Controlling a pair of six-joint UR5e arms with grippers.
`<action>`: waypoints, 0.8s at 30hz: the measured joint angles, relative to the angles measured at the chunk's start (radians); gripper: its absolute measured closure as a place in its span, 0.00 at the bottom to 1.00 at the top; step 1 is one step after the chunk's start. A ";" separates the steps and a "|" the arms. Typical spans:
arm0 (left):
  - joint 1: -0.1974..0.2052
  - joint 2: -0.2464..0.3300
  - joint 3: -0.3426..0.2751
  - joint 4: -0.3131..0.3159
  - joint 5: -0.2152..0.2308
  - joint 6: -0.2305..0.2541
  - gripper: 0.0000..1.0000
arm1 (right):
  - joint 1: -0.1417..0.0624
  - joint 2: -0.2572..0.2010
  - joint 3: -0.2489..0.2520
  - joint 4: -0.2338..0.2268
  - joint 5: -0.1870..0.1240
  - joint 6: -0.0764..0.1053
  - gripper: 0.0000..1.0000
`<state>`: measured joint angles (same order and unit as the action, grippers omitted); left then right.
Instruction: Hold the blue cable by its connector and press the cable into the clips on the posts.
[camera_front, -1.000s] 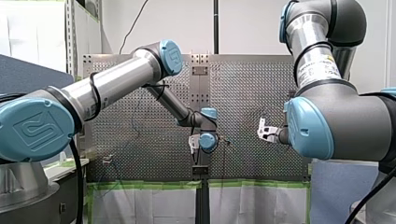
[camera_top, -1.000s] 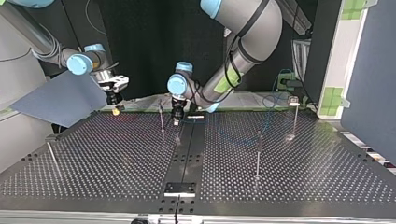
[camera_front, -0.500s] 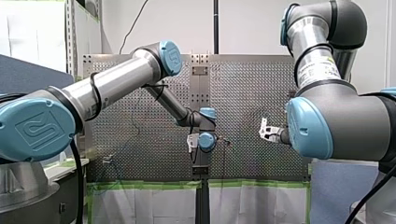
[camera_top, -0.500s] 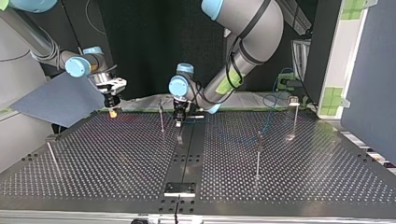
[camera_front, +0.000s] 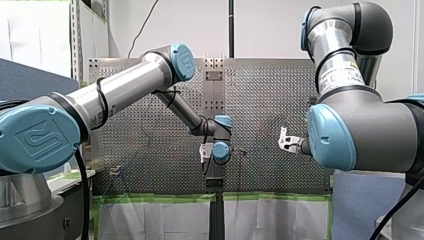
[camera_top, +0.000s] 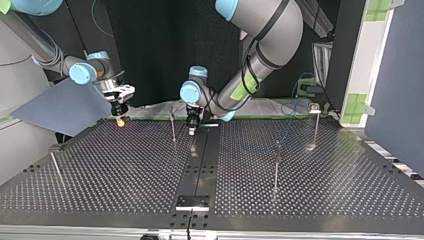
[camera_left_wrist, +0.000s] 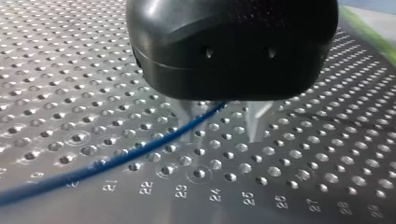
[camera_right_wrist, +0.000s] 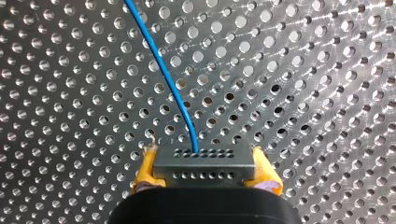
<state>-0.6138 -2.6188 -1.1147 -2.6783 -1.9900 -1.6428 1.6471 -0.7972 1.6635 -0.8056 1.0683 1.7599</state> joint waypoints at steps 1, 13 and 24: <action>0.000 0.000 0.000 -0.007 0.000 0.011 0.31 | 0.000 0.000 0.000 0.000 0.000 0.000 1.00; -0.005 0.002 0.000 -0.100 -0.004 0.109 0.00 | 0.004 0.000 0.000 0.013 -0.009 -0.003 1.00; -0.043 0.025 -0.004 -0.148 -0.029 0.091 0.00 | 0.005 0.000 0.000 0.029 -0.011 -0.010 1.00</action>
<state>-0.6566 -2.5936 -1.1185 -2.8264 -2.0192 -1.5516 1.6518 -0.7969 1.6635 -0.7767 1.0574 1.7500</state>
